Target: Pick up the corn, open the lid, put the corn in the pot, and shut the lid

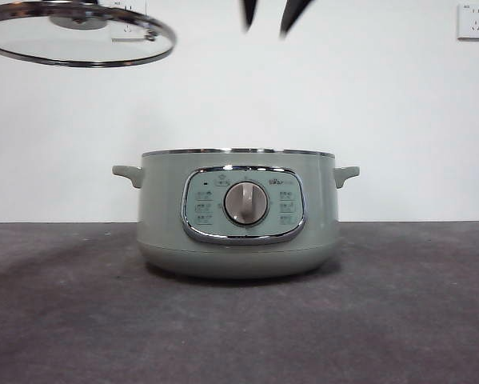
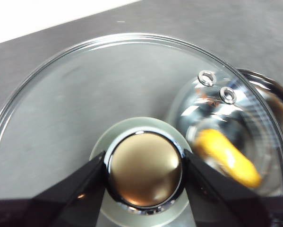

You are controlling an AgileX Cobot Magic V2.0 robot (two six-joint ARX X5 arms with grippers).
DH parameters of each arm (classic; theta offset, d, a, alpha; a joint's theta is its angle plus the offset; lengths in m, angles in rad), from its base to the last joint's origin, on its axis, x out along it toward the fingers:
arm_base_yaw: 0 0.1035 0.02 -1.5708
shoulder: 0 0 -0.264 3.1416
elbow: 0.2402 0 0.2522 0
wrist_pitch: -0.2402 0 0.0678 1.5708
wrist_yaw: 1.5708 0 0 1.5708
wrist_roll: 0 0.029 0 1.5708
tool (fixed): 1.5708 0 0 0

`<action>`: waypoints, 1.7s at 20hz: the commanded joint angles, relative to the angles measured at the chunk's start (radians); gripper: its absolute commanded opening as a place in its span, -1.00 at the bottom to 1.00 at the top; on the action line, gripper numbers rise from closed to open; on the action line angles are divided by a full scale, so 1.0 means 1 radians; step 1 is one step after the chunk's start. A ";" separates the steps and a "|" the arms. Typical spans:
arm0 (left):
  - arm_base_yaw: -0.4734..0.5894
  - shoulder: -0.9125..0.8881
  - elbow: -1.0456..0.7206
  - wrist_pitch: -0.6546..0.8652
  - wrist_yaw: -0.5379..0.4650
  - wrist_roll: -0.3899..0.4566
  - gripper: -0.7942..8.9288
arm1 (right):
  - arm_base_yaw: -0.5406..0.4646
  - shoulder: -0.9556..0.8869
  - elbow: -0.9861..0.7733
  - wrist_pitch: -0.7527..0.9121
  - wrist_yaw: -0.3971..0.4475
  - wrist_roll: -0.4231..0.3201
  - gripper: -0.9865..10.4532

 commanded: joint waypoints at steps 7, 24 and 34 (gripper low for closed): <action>-0.226 0.075 0.006 0.014 0.010 0.000 -0.85 | 0.159 -0.334 -0.008 -0.059 -0.095 0.048 -0.85; -0.410 0.285 0.006 0.097 -0.103 -0.042 -0.85 | 0.210 -0.831 -0.603 -0.059 -0.041 0.132 -0.85; -0.412 0.358 0.006 0.120 -0.096 -0.079 -0.86 | 0.210 -0.932 -0.615 -0.059 -0.051 0.155 -0.85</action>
